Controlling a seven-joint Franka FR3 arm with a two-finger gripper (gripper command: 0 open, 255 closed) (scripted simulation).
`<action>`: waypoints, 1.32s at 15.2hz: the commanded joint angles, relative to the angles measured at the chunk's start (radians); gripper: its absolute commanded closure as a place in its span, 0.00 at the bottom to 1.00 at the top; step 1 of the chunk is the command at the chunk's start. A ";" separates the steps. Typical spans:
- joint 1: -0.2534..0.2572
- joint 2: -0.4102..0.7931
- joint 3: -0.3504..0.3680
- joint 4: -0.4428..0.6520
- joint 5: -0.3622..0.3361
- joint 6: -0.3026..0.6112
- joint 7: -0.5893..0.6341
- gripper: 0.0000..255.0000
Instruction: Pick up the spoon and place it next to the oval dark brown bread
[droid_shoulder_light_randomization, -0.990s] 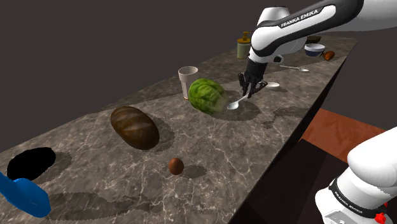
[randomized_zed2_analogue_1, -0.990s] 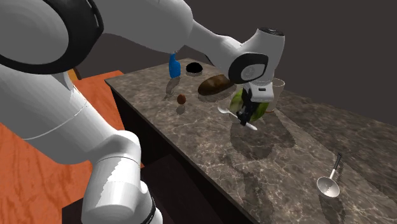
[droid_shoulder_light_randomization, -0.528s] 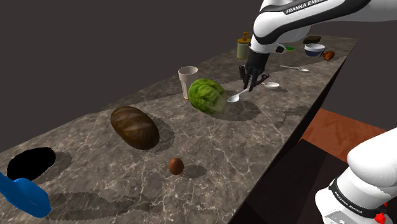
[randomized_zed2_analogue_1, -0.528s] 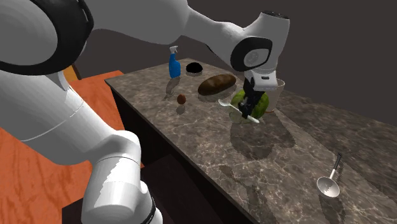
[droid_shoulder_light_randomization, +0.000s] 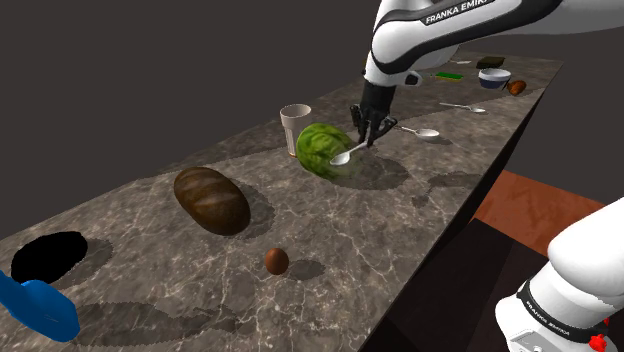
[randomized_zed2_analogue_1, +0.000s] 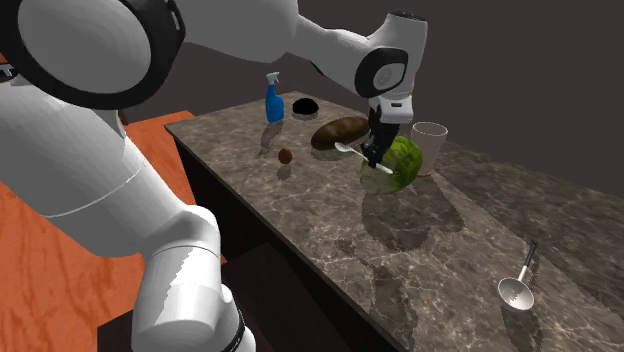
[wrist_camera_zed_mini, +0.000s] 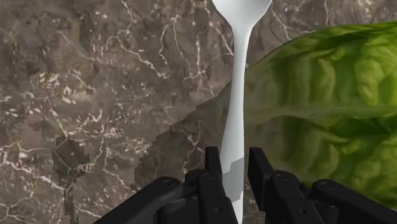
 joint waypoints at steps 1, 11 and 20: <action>0.016 0.036 0.037 0.040 -0.012 0.005 0.062 1.00; 0.111 0.284 0.183 0.292 -0.160 0.009 0.366 1.00; 0.282 0.570 0.219 0.609 -0.360 -0.056 0.610 1.00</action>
